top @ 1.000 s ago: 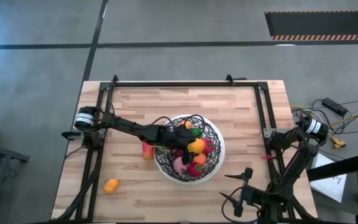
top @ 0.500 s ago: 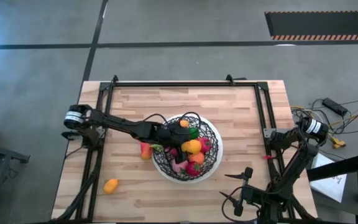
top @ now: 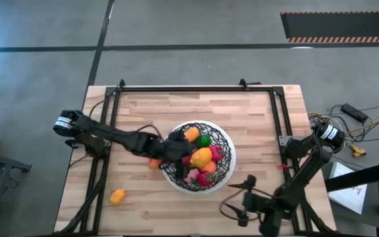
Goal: Build produce basket
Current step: Put the lemon into the basket
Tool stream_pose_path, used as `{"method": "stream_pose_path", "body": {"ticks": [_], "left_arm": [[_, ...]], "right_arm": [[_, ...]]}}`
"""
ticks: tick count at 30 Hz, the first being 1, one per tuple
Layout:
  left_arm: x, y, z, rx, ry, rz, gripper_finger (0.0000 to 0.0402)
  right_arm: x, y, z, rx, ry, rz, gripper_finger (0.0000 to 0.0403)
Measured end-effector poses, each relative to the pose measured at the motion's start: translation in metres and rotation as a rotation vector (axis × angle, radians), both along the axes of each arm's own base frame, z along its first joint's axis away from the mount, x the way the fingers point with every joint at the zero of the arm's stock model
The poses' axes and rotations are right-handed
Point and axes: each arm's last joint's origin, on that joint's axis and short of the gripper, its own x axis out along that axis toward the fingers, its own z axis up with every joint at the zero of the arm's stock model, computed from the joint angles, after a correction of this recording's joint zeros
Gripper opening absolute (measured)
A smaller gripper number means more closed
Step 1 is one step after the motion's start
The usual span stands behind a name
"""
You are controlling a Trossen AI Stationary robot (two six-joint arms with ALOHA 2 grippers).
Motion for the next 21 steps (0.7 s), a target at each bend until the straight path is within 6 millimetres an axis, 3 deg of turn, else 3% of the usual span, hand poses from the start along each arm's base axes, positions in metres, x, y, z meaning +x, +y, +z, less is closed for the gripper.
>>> {"method": "stream_pose_path", "body": {"ticks": [7,12,21], "left_arm": [[-0.043,-0.042,0.005,0.174,0.122,0.112,0.0384],[-0.076,-0.067,-0.004,0.078,0.223,0.206,0.0384],[-0.143,-0.103,-0.028,-0.160,0.603,0.399,0.0384]], "right_arm": [[0.037,-0.013,0.022,-0.124,0.092,0.077,0.0328],[0.046,-0.016,0.031,-0.182,0.096,0.086,0.0328],[0.043,-0.020,0.022,-0.206,0.116,0.084,0.0328]]}}
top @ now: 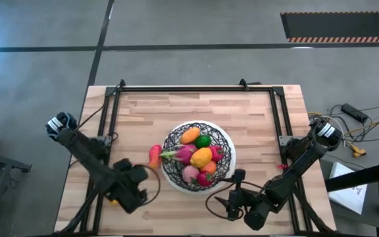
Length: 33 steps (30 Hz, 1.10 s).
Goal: Build produce basket
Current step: Put the lemon into the basket
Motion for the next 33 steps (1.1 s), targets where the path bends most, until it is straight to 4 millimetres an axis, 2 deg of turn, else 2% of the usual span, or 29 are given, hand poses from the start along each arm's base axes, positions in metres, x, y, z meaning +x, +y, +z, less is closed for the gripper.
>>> {"method": "stream_pose_path", "body": {"ticks": [5,11,18,22,33], "left_arm": [[-0.022,-0.013,-0.021,-0.109,0.093,0.148,0.0384],[-0.040,-0.008,-0.055,-0.144,0.277,0.316,0.0384],[-0.045,-0.007,-0.084,-0.270,0.364,0.328,0.0382],[-0.045,-0.007,-0.091,-0.302,0.356,0.342,0.0362],[-0.049,-0.005,-0.096,-0.311,0.422,0.403,0.0276]], "right_arm": [[0.000,0.000,-0.001,0.003,0.001,-0.003,0.0328],[0.000,0.000,-0.001,0.004,0.000,-0.004,0.0328],[0.000,0.000,-0.001,0.006,0.000,-0.004,0.0328],[-0.001,0.000,-0.001,0.007,-0.001,-0.005,0.0328],[0.000,0.000,-0.001,0.016,-0.005,-0.009,0.0328]]}}
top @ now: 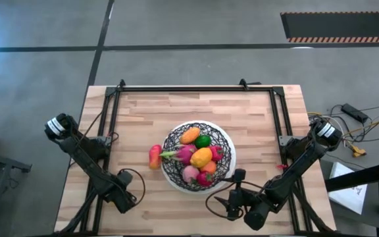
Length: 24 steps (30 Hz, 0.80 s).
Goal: Build produce basket
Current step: Put the lemon into the basket
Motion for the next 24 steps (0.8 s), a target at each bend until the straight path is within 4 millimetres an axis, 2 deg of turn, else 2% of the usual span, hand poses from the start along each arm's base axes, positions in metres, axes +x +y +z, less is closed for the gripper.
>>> {"method": "stream_pose_path", "body": {"ticks": [6,12,17,24], "left_arm": [[-0.003,-0.002,-0.010,-0.042,0.112,-0.009,0.0241],[0.005,-0.009,-0.004,-0.096,0.032,-0.109,0.0184],[0.026,-0.015,0.013,-0.076,-0.195,-0.213,0.0179],[0.078,-0.021,0.046,-0.048,-0.701,-0.532,0.0190]], "right_arm": [[-0.002,0.002,0.000,0.007,-0.002,0.005,0.0328],[-0.016,0.016,0.000,0.008,-0.004,0.060,0.0328],[-0.028,0.027,0.000,-0.001,-0.015,0.094,0.0328],[-0.039,0.035,0.001,0.005,-0.023,0.126,0.0328]]}}
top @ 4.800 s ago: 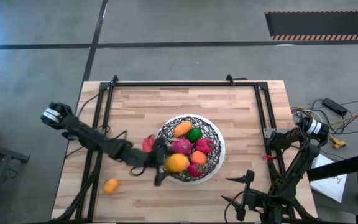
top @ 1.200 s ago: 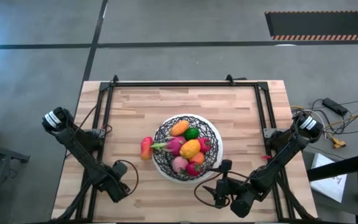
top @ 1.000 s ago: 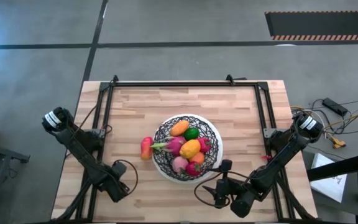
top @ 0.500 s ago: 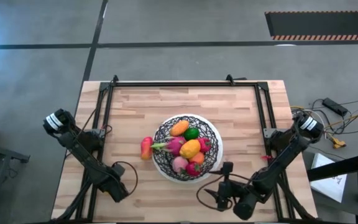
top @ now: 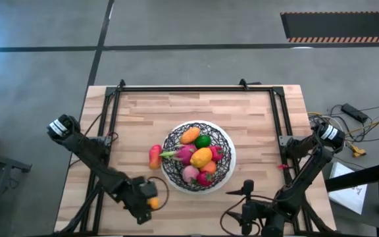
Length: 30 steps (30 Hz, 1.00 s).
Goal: Build produce basket
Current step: Put the lemon into the basket
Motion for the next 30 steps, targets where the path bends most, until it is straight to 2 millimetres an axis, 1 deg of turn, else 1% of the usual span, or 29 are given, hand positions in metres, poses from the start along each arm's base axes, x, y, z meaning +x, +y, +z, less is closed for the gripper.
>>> {"method": "stream_pose_path", "body": {"ticks": [4,7,9,11,15,17,23,26,30], "left_arm": [[0.030,0.004,0.022,0.087,-0.298,-0.196,0.0194],[0.047,0.011,0.034,0.188,-0.499,-0.314,0.0195],[0.058,0.017,0.041,0.279,-0.615,-0.337,0.0196],[0.066,0.026,0.046,0.377,-0.682,-0.312,0.0196],[0.076,0.046,0.047,0.552,-0.682,-0.162,0.0197],[0.078,0.053,0.045,0.604,-0.665,-0.110,0.0197],[0.077,0.067,0.030,0.594,-0.583,-0.042,0.0198],[0.073,0.072,0.022,0.629,-0.513,-0.007,0.0198],[0.071,0.074,0.020,0.651,-0.490,0.032,0.0198]], "right_arm": [[0.000,0.000,0.000,-0.004,-0.017,-0.018,0.0328],[0.000,0.000,0.001,-0.004,-0.017,-0.018,0.0328],[0.000,0.000,0.001,-0.003,-0.017,-0.018,0.0328],[0.000,0.000,0.001,0.001,-0.018,-0.020,0.0328],[0.000,0.000,0.000,0.014,-0.019,-0.027,0.0328],[0.000,0.000,0.000,0.017,-0.020,-0.029,0.0328],[0.000,0.000,0.000,0.020,-0.020,-0.031,0.0328],[0.000,0.000,0.000,0.023,-0.021,-0.032,0.0328],[0.000,-0.001,0.000,0.023,-0.020,-0.033,0.0328]]}}
